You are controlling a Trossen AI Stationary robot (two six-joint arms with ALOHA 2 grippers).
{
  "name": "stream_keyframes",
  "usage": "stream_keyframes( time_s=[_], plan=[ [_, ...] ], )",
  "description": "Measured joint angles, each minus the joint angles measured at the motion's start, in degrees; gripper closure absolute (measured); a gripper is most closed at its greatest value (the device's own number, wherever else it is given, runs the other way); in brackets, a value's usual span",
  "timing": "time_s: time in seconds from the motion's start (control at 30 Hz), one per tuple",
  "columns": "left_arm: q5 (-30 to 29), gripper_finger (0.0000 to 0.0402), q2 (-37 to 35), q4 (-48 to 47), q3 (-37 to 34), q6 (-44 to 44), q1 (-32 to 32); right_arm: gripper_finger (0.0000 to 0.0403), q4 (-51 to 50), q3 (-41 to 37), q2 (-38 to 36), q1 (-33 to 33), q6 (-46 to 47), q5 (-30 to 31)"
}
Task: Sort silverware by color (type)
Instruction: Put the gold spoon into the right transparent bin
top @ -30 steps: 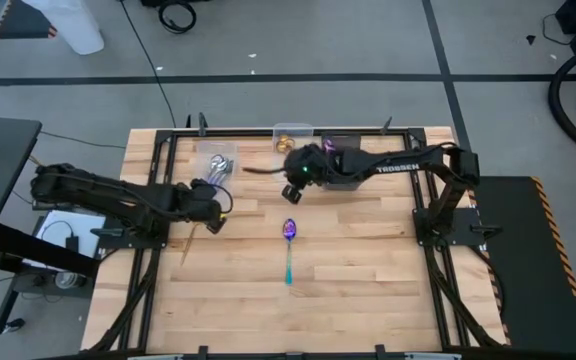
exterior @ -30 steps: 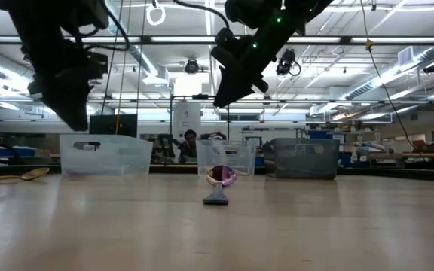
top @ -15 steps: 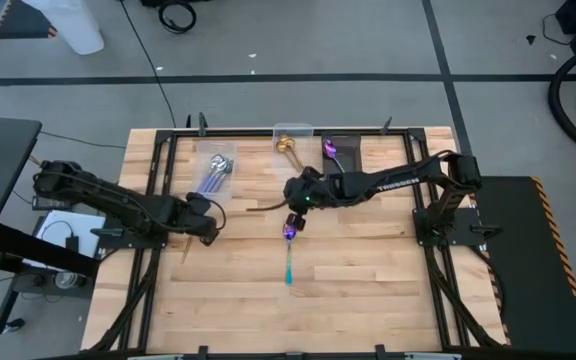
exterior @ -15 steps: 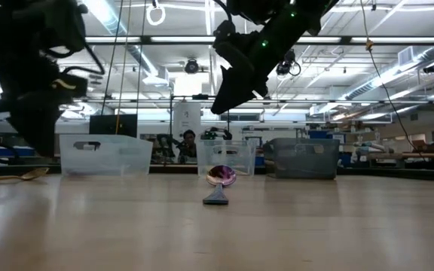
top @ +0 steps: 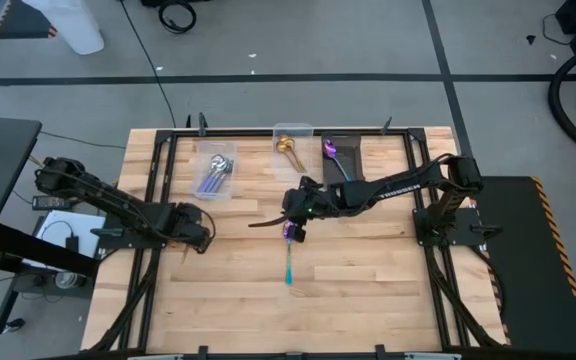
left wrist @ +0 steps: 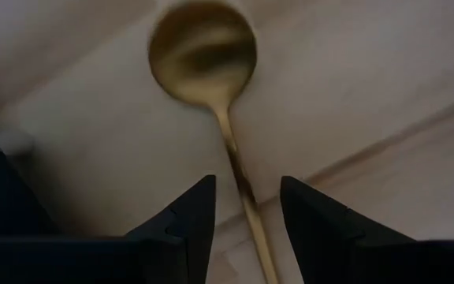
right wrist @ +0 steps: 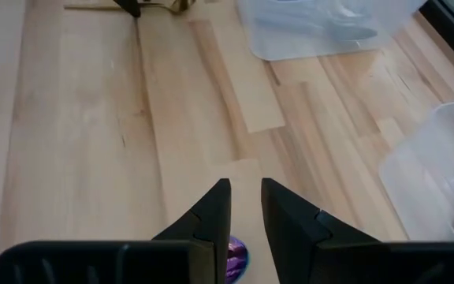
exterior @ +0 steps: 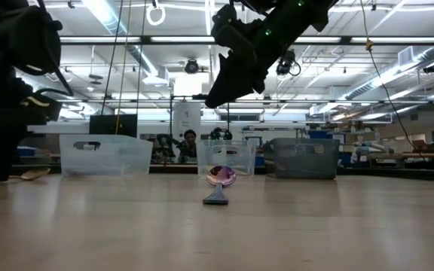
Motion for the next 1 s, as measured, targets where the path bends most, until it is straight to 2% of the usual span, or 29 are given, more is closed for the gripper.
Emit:
stream_keyframes(
  time_s=[0.13,0.23,0.47,0.63,0.73,0.9,1.0],
  plan=[
    [1.6,0.0260,0.0,0.6,-0.9,-1.8,-0.5,0.0319,0.3,0.0,0.0,0.0,0.0,0.0],
    [1.7,0.0283,0.0,1.2,-0.9,-1.7,-0.6,0.0319,0.4,0.0,0.0,0.0,0.0,-0.1],
    [1.8,0.0379,0.0,1.4,-1.0,-1.1,-0.6,0.0319,0.7,0.0,0.0,0.0,0.0,-0.3],
    [1.3,0.0385,0.1,1.5,-0.6,1.2,-0.6,0.0319,0.7,0.0,0.0,0.0,0.1,-0.5],
    [-1.6,0.0385,0.2,2.8,1.2,4.0,-0.6,0.0319,0.7,0.0,0.0,0.0,0.1,-1.1],
    [-10.7,0.0385,0.1,10.9,3.6,11.1,-0.6,0.0319,0.7,0.0,0.0,0.0,1.2,-1.8],
    [-16.7,0.0385,0.1,16.3,4.3,15.5,-0.2,0.0319,1.2,0.0,0.0,0.0,1.6,0.5]
  ],
)
